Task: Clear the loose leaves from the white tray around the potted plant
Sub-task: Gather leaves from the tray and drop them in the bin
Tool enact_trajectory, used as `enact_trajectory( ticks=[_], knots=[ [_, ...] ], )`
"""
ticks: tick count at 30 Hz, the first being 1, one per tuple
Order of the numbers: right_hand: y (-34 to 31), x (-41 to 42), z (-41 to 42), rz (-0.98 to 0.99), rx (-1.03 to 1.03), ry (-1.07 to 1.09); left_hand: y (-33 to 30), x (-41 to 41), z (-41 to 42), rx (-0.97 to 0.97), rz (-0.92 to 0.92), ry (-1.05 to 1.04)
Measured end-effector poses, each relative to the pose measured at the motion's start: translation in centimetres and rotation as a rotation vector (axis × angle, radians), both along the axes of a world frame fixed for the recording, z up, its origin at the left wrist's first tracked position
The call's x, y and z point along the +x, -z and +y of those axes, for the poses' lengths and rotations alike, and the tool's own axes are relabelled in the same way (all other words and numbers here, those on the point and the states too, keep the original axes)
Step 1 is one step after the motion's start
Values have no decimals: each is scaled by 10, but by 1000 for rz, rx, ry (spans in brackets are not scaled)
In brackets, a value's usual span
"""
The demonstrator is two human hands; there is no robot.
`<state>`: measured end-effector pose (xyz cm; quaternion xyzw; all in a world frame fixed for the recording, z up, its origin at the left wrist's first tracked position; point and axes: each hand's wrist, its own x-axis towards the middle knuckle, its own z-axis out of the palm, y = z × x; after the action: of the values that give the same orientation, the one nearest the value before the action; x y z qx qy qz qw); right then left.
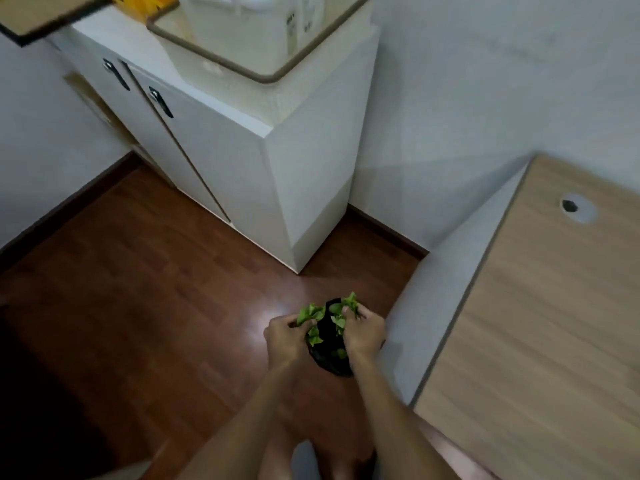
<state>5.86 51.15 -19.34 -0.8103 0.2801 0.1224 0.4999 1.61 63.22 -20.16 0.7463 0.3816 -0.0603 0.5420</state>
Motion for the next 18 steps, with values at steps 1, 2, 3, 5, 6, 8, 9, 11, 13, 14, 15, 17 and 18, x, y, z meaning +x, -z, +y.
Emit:
enact_trajectory(
  ticks=[1, 2, 3, 5, 6, 8, 9, 11, 13, 14, 15, 17, 18],
  knots=[
    [16, 0, 3, 10, 7, 41, 19, 2, 2, 7, 21, -2],
    [34, 0, 4, 21, 18, 88, 37, 5, 4, 11, 39, 3],
    [51, -1, 4, 41, 17, 122, 54, 8, 5, 10, 64, 23],
    [85, 2, 1, 70, -1, 132, 85, 17, 1, -16, 106, 90],
    [101, 4, -1, 80, -16, 129, 102, 21, -2, -22, 127, 109],
    [132, 5, -5, 103, -29, 143, 134, 29, -7, -35, 148, 104],
    [148, 4, -7, 113, -27, 162, 152, 32, -9, -47, 149, 97],
    [180, 3, -12, 136, -33, 195, 184, 34, -13, -64, 157, 82],
    [209, 0, -16, 153, -7, 221, 208, 33, -17, -75, 173, 37],
    [221, -1, -18, 159, 5, 232, 218, 31, -20, -73, 187, 2],
    [231, -2, -18, 163, 8, 243, 228, 30, -21, -71, 206, -32],
    [248, -7, -18, 171, 0, 254, 241, 29, -27, -101, 213, -77],
    [254, -8, -18, 177, 1, 261, 246, 30, -31, -126, 207, -91]
  ],
)
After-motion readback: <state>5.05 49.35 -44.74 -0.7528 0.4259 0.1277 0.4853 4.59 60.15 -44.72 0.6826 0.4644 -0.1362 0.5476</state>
